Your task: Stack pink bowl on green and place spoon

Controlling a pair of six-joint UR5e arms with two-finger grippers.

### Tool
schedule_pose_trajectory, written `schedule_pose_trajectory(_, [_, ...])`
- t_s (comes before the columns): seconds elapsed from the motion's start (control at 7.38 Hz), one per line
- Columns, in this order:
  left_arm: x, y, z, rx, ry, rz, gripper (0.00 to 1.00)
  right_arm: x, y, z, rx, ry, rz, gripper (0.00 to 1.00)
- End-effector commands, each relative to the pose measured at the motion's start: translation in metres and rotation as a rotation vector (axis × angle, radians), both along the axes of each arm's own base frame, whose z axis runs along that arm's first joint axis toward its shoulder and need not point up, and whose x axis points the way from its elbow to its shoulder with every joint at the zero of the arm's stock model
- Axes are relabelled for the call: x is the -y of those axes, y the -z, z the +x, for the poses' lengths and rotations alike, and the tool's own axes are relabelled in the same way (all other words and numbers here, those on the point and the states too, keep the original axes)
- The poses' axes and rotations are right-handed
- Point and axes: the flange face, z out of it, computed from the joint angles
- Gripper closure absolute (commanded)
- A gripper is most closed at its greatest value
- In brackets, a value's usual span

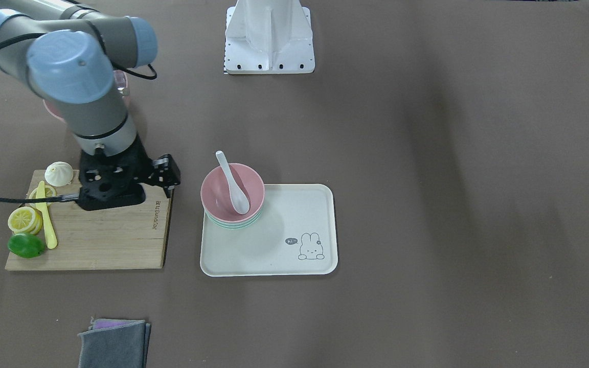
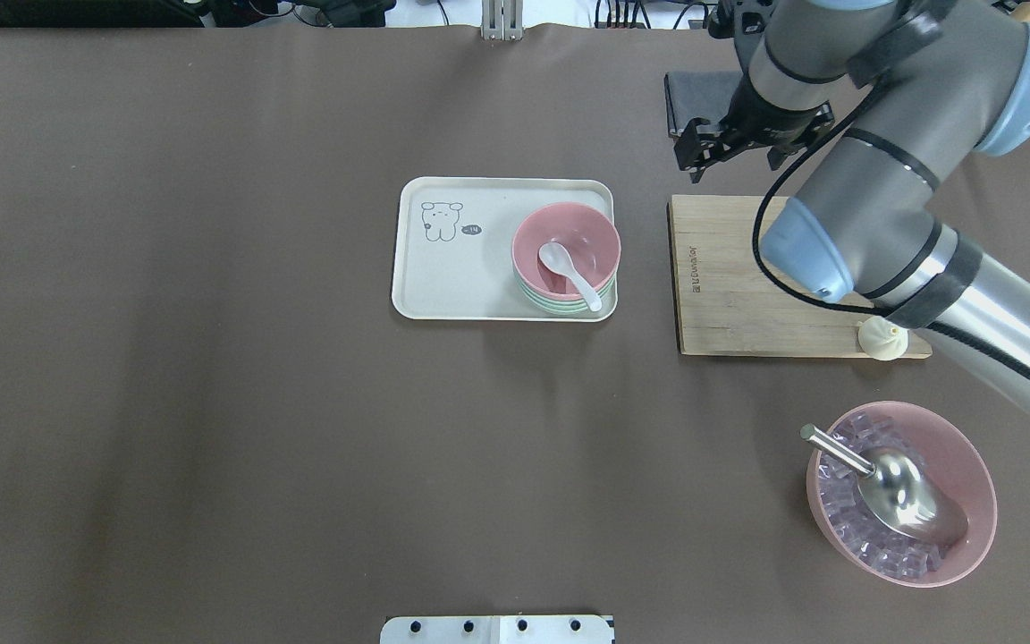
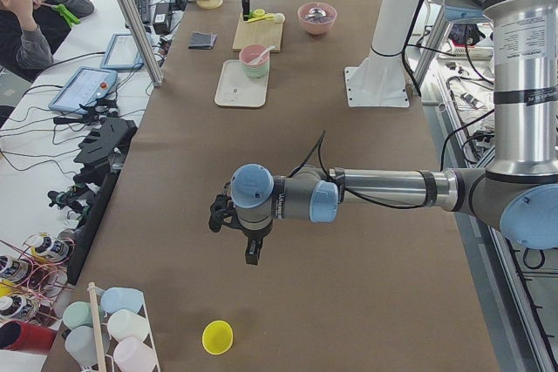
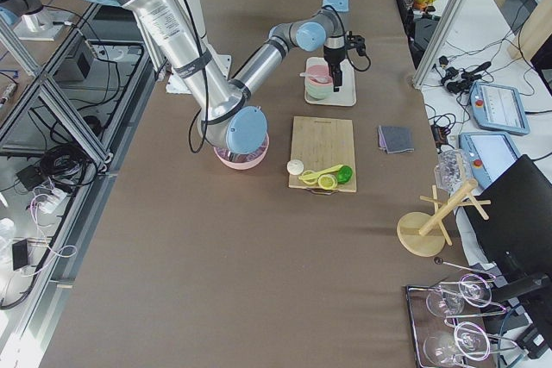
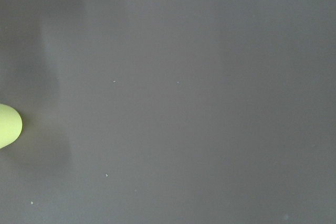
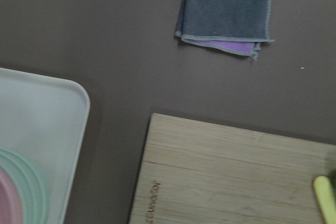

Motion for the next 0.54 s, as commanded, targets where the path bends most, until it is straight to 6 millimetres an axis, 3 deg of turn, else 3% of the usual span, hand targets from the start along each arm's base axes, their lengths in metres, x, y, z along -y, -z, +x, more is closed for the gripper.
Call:
schedule_pose_trajectory(0.0, [-0.005, 0.009, -0.007, -0.01, 0.017, 0.015, 0.01, 0.018, -0.08, 0.093, -0.044, 0.064, 0.017, 0.0])
schedule_pose_trajectory(0.14, [-0.01, 0.009, -0.022, -0.013, 0.051, 0.021, 0.01, 0.015, -0.123, 0.144, -0.03, 0.08, -0.011, 0.0])
schedule_pose_trajectory(0.41, [-0.021, -0.002, -0.027, -0.015, 0.063, 0.0, 0.01, -0.021, -0.226, 0.25, -0.045, 0.113, -0.044, 0.0])
